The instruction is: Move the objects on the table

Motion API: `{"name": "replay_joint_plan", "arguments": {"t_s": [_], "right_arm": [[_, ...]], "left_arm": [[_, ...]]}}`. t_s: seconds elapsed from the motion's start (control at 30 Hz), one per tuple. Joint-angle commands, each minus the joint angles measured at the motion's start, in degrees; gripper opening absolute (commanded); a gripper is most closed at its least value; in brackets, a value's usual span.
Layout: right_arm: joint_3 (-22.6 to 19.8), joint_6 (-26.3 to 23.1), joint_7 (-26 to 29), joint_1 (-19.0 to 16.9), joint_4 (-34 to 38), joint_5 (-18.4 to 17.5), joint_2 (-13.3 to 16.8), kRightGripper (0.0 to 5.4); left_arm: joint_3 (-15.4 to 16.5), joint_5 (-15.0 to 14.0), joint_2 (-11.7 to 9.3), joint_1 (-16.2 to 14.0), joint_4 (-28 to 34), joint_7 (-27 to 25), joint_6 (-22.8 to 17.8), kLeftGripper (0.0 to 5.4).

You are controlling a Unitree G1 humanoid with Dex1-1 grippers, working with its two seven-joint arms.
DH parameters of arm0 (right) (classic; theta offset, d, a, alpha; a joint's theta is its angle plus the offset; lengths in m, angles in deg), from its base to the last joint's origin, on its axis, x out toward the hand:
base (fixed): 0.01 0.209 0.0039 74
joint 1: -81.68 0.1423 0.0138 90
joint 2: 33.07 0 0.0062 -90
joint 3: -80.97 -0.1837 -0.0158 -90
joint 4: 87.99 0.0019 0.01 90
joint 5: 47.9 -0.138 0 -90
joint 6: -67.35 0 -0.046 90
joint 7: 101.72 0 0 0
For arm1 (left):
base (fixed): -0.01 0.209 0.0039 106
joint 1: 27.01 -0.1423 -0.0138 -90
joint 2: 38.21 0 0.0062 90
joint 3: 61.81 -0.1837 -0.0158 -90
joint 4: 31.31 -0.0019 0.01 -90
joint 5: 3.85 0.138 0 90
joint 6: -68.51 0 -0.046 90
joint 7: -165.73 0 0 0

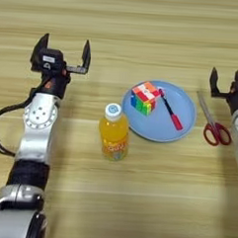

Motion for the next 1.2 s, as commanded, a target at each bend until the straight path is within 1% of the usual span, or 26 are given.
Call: {"name": "replay_joint_plan", "arguments": {"t_s": [0.03, 0.1, 0.13, 0.17, 0.2, 0.23, 0.33, 0.43, 0.5, 0.6, 0.67, 0.73, 0.83, 0.9, 0.97, 1.07, 1.13, 1.2], "right_arm": [[0.6, 0.3, -1.0, 1.4, -0.6, 0.7, -0.8, 5.37], [0.8, 0.3, -1.2, 1.5, -0.8, 0.8, -0.9, 5.37], [0.9, 0.4, -1.2, 1.6, -0.9, 0.9, -0.9, 5.37], [0.9, 0.4, -1.2, 1.6, -1.1, 0.9, -1.0, 5.37], [0.9, 0.5, -1.2, 1.7, -1.2, 1.0, -1.0, 5.37], [0.9, 0.6, -1.2, 1.8, -1.4, 1.0, -1.0, 5.37], [0.9, 0.9, -1.3, 1.9, -1.7, 1.1, -1.1, 5.37], [1.0, 1.0, -1.4, 1.9, -1.8, 1.2, -1.2, 5.37], [1.0, 1.0, -1.4, 2.0, -1.9, 1.2, -1.2, 5.37], [1.1, 1.1, -1.4, 2.1, -2.0, 1.2, -1.2, 5.37], [1.1, 1.1, -1.4, 2.1, -2.1, 1.2, -1.2, 5.37], [1.1, 1.2, -1.5, 2.2, -2.2, 1.3, -1.2, 5.37], [1.1, 1.2, -1.7, 2.3, -2.3, 1.3, -1.3, 5.37], [1.1, 1.3, -1.7, 2.3, -2.4, 1.3, -1.3, 5.37], [1.2, 1.4, -1.8, 2.3, -2.5, 1.3, -1.3, 5.37], [1.3, 1.4, -1.9, 2.3, -2.5, 1.3, -1.3, 5.37], [1.4, 1.4, -2.0, 2.3, -2.4, 1.3, -1.3, 5.37], [1.4, 1.4, -2.1, 2.3, -2.4, 1.3, -1.3, 5.37]], "left_arm": [[0.5, -6.3, -5.0, -6.1, 12.5, -7.2, -8.6, 5.4], [1.9, -9.0, -7.2, -7.5, 15.3, -10.4, -10.3, 5.4], [2.5, -10.2, -7.9, -8.0, 16.1, -11.7, -10.8, 5.4], [3.0, -11.7, -8.6, -8.5, 17.3, -13.0, -11.8, 5.4], [3.2, -14.0, -9.3, -9.3, 18.9, -15.3, -13.1, 5.4], [3.2, -15.9, -10.0, -10.0, 20.3, -17.1, -14.1, 5.4], [4.0, -20.1, -11.4, -11.8, 22.9, -21.3, -16.5, 5.4], [4.9, -23.7, -12.3, -13.4, 25.5, -24.2, -18.4, 5.4], [5.2, -25.5, -12.5, -14.2, 27.3, -25.7, -19.4, 5.4], [4.3, -27.7, -12.5, -15.5, 29.7, -27.8, -21.0, 5.4], [3.2, -28.1, -12.4, -16.6, 31.2, -29.1, -21.3, 5.4], [1.9, -27.7, -12.3, -17.7, 32.3, -30.3, -21.2, 5.4], [-2.3, -24.5, -12.2, -20.1, 33.1, -32.9, -20.0, 5.4], [-4.6, -23.6, -11.9, -21.1, 33.4, -34.0, -19.6, 5.4], [-6.4, -21.9, -11.7, -21.5, 33.0, -34.6, -18.9, 5.4], [-8.3, -20.4, -11.2, -21.6, 32.2, -35.0, -18.5, 5.4], [-9.6, -18.9, -10.9, -21.6, 31.7, -35.0, -17.9, 5.4], [-10.1, -17.9, -10.8, -21.6, 31.3, -35.0, -17.4, 5.4]]}}
